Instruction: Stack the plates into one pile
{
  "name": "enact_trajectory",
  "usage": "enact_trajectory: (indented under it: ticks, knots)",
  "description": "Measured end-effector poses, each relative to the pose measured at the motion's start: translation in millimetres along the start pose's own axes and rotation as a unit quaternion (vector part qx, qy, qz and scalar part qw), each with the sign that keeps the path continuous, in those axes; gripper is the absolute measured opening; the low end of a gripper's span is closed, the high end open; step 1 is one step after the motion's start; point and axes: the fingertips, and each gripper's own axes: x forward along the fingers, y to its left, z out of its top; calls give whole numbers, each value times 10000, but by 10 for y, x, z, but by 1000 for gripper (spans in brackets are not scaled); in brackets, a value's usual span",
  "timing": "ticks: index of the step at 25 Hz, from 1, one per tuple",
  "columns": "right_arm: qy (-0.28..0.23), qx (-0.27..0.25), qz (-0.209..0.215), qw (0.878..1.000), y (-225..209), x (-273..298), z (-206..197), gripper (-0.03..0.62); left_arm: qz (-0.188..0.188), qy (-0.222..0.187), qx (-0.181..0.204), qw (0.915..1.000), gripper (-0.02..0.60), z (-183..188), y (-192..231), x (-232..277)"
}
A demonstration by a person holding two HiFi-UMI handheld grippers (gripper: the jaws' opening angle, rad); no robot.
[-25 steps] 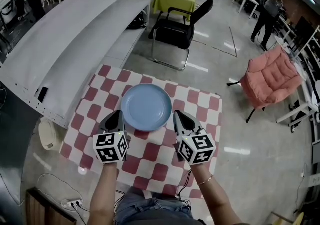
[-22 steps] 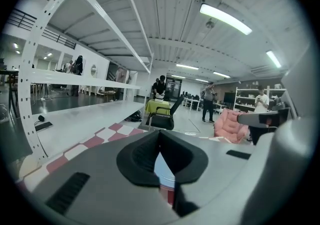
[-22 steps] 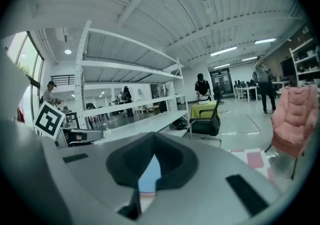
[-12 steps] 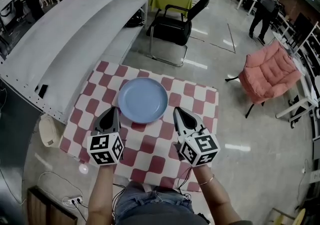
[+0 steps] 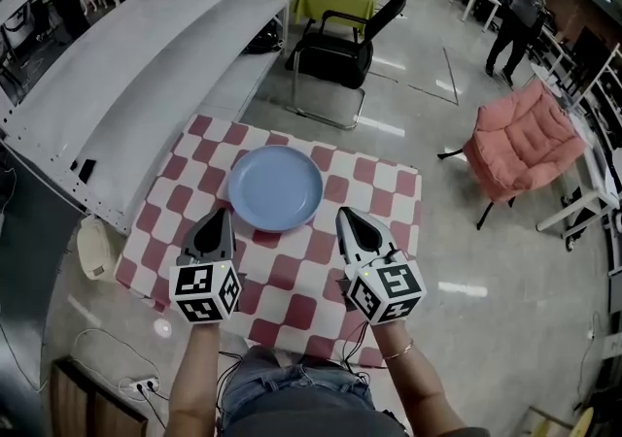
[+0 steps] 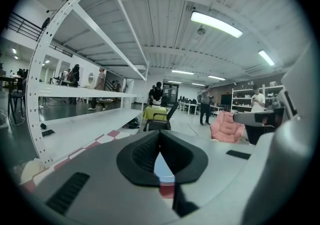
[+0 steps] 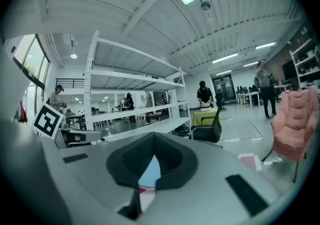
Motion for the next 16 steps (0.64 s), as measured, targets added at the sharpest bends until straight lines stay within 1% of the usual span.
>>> enact_trajectory:
  ticks: [8,16]
  knots:
    - [-80,37,81,9999,55,-68,17,8,16,-34,13,10000,15,9,-59,-96]
    - [-235,9,169,9996,103,-168,73,8,82,-160,23,9998,15,44,-107,-202]
